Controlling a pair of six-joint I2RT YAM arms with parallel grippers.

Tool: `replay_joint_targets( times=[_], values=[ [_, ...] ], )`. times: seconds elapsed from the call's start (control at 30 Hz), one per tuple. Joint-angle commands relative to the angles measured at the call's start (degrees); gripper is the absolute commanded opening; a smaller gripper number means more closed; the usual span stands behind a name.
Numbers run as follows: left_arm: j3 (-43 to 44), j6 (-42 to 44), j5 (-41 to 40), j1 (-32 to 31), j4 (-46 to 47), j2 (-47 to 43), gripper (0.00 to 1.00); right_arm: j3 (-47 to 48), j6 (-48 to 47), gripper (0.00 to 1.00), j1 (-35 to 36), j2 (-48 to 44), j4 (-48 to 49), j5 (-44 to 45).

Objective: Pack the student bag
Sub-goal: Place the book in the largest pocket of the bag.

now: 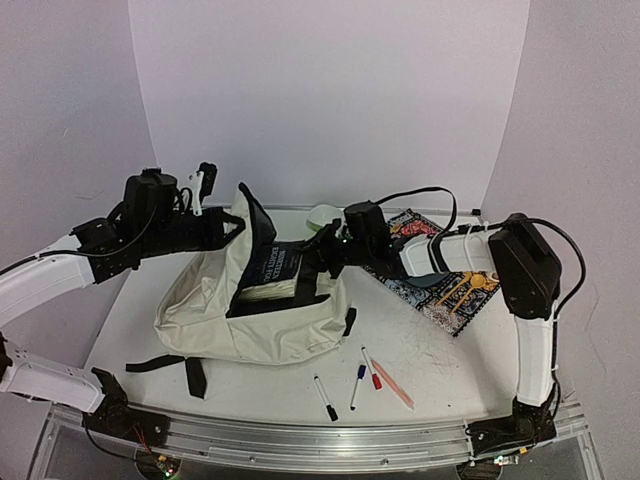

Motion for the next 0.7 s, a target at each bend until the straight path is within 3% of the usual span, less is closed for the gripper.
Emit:
replay_joint_targets(
  times=[0.0,0.3,0.57,0.67],
  values=[
    [0.9,2.9,1.3,-0.3,8.8,0.0,0.00,4.3,0.1,0.00,1.7,0.4,6.5,-1.3],
    [-0.7,3.4,3.5,-0.4,9.4,2.0,0.00,7.6,-0.2,0.00,4.3,5.1,7.7,-0.4],
    [-2.4,4.0,-0.3,-0.4,9.1,-0.3,0.00,13.2,-2.8,0.00,5.6,10.2,5.8,-0.4],
    [-2.5,4.4,-3.1,-0.4,8.1,-1.1,0.00,14.5,-4.8,0.08,5.8,11.1,3.9,-0.3]
  ],
)
